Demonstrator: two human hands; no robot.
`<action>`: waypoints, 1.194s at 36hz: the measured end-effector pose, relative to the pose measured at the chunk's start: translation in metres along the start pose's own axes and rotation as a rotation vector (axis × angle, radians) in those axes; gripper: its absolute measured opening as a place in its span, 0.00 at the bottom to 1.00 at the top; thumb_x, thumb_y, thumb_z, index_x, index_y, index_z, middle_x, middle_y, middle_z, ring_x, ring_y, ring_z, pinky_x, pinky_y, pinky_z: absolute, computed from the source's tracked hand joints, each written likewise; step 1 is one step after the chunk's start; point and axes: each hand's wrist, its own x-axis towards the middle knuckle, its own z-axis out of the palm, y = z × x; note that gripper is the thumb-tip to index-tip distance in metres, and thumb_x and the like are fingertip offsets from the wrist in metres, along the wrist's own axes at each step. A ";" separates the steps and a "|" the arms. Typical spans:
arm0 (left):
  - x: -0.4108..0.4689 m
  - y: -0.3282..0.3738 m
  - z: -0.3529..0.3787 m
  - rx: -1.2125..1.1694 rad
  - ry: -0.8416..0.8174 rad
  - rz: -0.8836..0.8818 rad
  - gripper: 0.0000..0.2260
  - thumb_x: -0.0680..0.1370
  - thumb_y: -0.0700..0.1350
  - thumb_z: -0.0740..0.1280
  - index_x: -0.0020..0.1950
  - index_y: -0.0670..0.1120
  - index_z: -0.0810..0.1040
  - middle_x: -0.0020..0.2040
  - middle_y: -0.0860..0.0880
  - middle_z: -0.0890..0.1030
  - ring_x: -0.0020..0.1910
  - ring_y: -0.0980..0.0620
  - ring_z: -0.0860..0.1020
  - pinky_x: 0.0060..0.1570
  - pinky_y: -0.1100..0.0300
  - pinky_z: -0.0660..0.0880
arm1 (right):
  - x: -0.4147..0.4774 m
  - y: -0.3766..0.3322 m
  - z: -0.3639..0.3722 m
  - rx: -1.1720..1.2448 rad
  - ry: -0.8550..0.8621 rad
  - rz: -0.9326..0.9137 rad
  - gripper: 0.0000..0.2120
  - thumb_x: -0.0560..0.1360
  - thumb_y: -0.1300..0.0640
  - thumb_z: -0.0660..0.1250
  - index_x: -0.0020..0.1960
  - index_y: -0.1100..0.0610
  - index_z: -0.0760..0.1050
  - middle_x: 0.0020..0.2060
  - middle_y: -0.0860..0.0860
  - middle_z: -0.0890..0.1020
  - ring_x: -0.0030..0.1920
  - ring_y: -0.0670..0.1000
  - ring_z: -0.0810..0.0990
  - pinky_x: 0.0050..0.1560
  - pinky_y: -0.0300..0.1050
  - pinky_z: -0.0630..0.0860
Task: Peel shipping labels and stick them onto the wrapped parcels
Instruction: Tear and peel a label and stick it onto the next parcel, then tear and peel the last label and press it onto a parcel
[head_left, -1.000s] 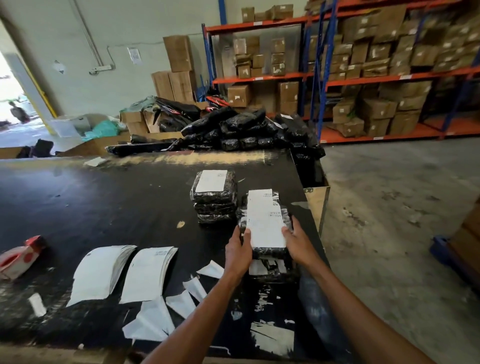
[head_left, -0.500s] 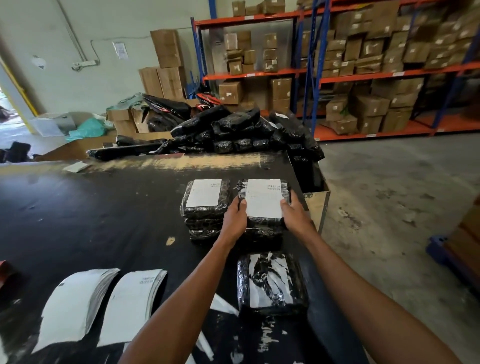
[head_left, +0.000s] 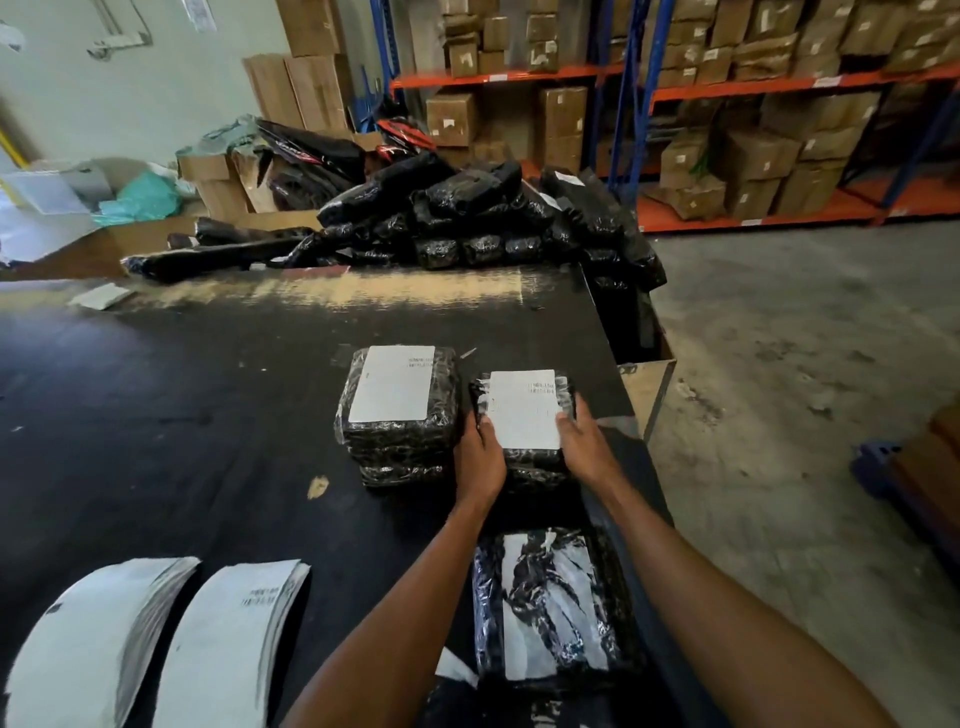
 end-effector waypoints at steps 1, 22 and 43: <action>0.002 -0.002 0.001 0.010 -0.003 0.006 0.19 0.86 0.47 0.54 0.76 0.43 0.69 0.67 0.39 0.79 0.64 0.39 0.77 0.60 0.57 0.71 | 0.002 0.001 0.001 -0.005 0.001 0.009 0.28 0.85 0.47 0.53 0.82 0.49 0.50 0.78 0.56 0.65 0.77 0.60 0.65 0.76 0.59 0.62; -0.033 0.020 -0.048 0.254 -0.277 0.059 0.15 0.84 0.44 0.58 0.67 0.39 0.75 0.64 0.40 0.80 0.61 0.41 0.77 0.60 0.54 0.72 | -0.052 -0.026 -0.024 -0.270 0.021 -0.167 0.32 0.85 0.43 0.52 0.83 0.56 0.48 0.81 0.56 0.56 0.79 0.60 0.59 0.78 0.60 0.58; -0.098 -0.038 -0.248 0.608 -0.202 0.234 0.11 0.79 0.38 0.66 0.57 0.46 0.85 0.54 0.48 0.87 0.54 0.50 0.84 0.60 0.54 0.78 | -0.159 -0.061 0.059 -0.444 -0.098 -0.523 0.23 0.84 0.45 0.57 0.73 0.56 0.70 0.70 0.54 0.75 0.71 0.56 0.72 0.73 0.58 0.63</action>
